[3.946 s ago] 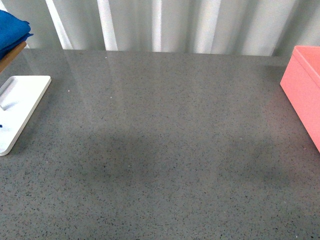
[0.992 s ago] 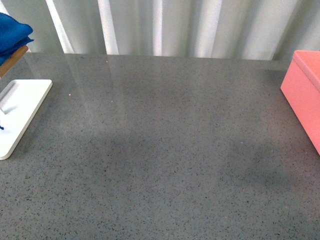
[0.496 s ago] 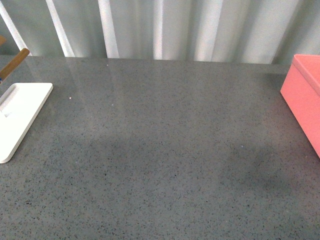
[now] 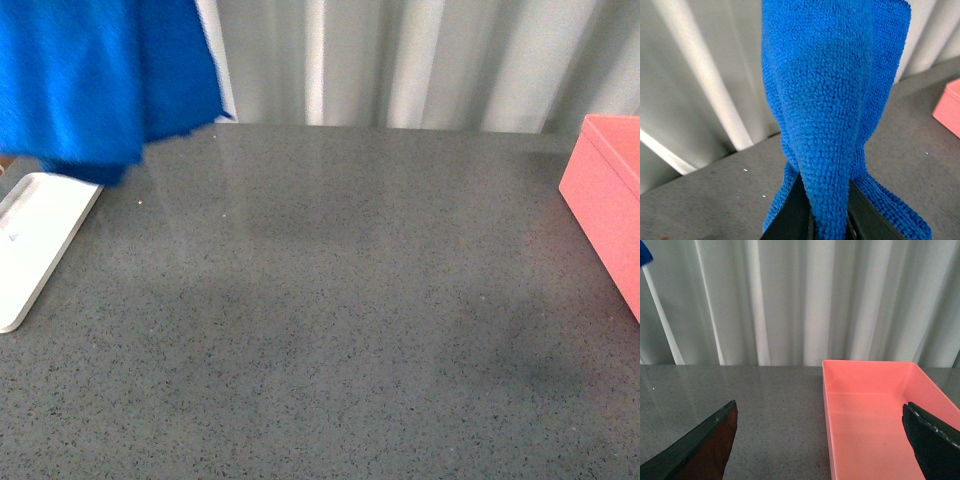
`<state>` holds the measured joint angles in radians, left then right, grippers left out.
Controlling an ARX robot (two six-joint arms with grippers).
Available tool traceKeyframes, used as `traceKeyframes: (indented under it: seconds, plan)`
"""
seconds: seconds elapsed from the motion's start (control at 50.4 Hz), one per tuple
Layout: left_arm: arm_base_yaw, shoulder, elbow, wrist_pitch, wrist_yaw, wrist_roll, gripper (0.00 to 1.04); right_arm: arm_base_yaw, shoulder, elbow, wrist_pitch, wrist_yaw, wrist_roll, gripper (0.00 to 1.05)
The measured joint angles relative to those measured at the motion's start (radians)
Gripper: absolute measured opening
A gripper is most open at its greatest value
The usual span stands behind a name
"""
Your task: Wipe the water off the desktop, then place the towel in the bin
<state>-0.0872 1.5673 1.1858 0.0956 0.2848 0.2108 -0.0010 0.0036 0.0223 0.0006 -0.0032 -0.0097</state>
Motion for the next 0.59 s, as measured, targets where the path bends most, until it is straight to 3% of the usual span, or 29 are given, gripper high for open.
traceKeyframes:
  seconds: [0.436, 0.595]
  plan:
    - [-0.053, 0.102, -0.293, 0.27, 0.092, -0.007, 0.04, 0.0, 0.0, 0.0, 0.0, 0.0, 0.0, 0.98]
    - [-0.106, 0.133, -0.402, 0.383, 0.175, -0.068, 0.04, 0.0, 0.0, 0.0, 0.0, 0.0, 0.0, 0.98]
